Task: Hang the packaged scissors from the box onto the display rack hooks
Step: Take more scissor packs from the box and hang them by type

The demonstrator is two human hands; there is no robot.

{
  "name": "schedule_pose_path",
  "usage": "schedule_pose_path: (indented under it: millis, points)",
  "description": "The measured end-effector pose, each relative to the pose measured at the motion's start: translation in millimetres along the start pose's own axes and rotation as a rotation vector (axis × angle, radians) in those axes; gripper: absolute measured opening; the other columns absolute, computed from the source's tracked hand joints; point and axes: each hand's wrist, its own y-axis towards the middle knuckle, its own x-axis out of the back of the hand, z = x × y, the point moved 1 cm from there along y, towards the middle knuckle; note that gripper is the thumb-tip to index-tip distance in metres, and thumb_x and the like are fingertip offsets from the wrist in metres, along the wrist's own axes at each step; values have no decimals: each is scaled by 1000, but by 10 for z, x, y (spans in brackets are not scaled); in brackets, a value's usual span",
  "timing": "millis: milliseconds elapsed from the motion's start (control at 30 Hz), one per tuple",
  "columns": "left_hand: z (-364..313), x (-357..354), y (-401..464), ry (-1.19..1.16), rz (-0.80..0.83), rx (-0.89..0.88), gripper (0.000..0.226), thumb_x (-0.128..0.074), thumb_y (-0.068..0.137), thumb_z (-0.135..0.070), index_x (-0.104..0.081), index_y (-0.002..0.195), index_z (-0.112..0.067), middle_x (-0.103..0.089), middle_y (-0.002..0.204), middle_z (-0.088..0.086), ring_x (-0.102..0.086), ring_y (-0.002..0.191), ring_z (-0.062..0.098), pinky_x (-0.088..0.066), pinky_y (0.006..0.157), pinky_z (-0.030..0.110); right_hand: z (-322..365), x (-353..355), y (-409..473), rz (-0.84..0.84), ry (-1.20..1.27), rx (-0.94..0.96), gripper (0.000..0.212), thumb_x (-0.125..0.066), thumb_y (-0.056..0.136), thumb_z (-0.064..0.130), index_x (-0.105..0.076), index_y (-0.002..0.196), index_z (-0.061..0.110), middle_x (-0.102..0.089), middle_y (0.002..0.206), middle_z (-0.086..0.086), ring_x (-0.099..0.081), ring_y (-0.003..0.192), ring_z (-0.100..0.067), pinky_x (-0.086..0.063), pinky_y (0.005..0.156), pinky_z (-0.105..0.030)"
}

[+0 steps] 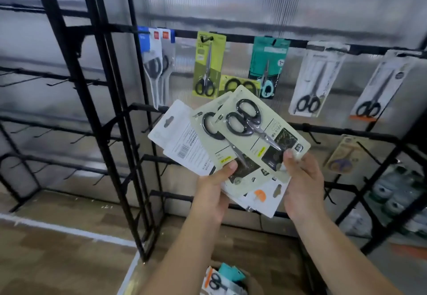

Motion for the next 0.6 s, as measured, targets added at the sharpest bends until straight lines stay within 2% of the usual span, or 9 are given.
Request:
schedule_pose_path:
  millis: [133, 200, 267, 300, 367, 400, 433, 500, 600]
  points:
    - [-13, -61, 70, -27, -92, 83, 51, -72, 59, -14, -66, 110, -13, -71, 106, 12, -69, 90, 29, -58, 67, 42, 31, -25, 88, -34, -64, 9, 5, -59, 90, 17, -56, 87, 14, -70, 70, 6, -68, 63, -11, -53, 51, -24]
    - [-42, -36, 119, 4, -125, 132, 48, -68, 60, -21, -65, 108, -15, -71, 105, 12, -66, 89, 30, -54, 68, 42, 79, -16, 154, -43, -126, 54, 3, -58, 91, 13, -57, 90, 15, -71, 72, 10, -67, 65, -5, -52, 53, -19]
    - [-102, 34, 173, 26, -152, 155, 49, -66, 61, -25, -63, 108, -14, -70, 104, 11, -65, 87, 29, -51, 68, 40, 156, 40, 263, -75, -191, 100, 12, -55, 92, 7, -58, 88, 18, -69, 70, 16, -64, 63, 2, -49, 55, -12]
    - [-134, 76, 197, 32, -162, 156, 51, -65, 62, -25, -62, 111, -13, -69, 105, 12, -64, 88, 29, -50, 69, 40, 204, 76, 316, -84, -202, 105, 14, -55, 92, 6, -59, 87, 19, -69, 72, 15, -63, 66, 1, -51, 61, -14]
    - [-179, 173, 243, 33, -172, 149, 47, -63, 71, -23, -61, 117, -11, -69, 109, 13, -64, 94, 31, -50, 72, 41, 273, 145, 406, -88, -225, 78, 8, -58, 90, 8, -61, 95, 13, -69, 89, 5, -62, 85, -12, -52, 86, -32]
    - [-193, 222, 272, 19, -171, 135, 39, -61, 77, -20, -62, 115, -11, -70, 107, 12, -66, 93, 29, -51, 73, 42, 293, 174, 444, -94, -252, 61, 13, -59, 89, 9, -62, 102, 10, -67, 96, 0, -60, 93, -17, -48, 94, -41]
    - [-204, 269, 298, -4, -170, 113, 29, -60, 81, -18, -65, 109, -13, -72, 102, 8, -68, 88, 25, -53, 72, 42, 307, 198, 475, -84, -277, 51, 16, -60, 88, 9, -64, 104, 9, -68, 96, 0, -61, 93, -18, -48, 94, -43]
    - [-209, 357, 348, -40, -142, 73, 19, -63, 78, -19, -73, 94, -19, -74, 97, 3, -71, 82, 19, -58, 71, 40, 318, 201, 518, -23, -339, 64, 17, -58, 88, 7, -69, 92, 20, -73, 84, 7, -68, 80, -13, -56, 76, -35]
    - [-201, 444, 373, -4, -75, 84, 20, -67, 69, -26, -78, 85, -22, -74, 99, 4, -71, 85, 20, -59, 70, 41, 302, 135, 564, 49, -474, 86, 23, -57, 89, 7, -68, 94, 27, -73, 81, 9, -70, 71, -7, -55, 56, -22]
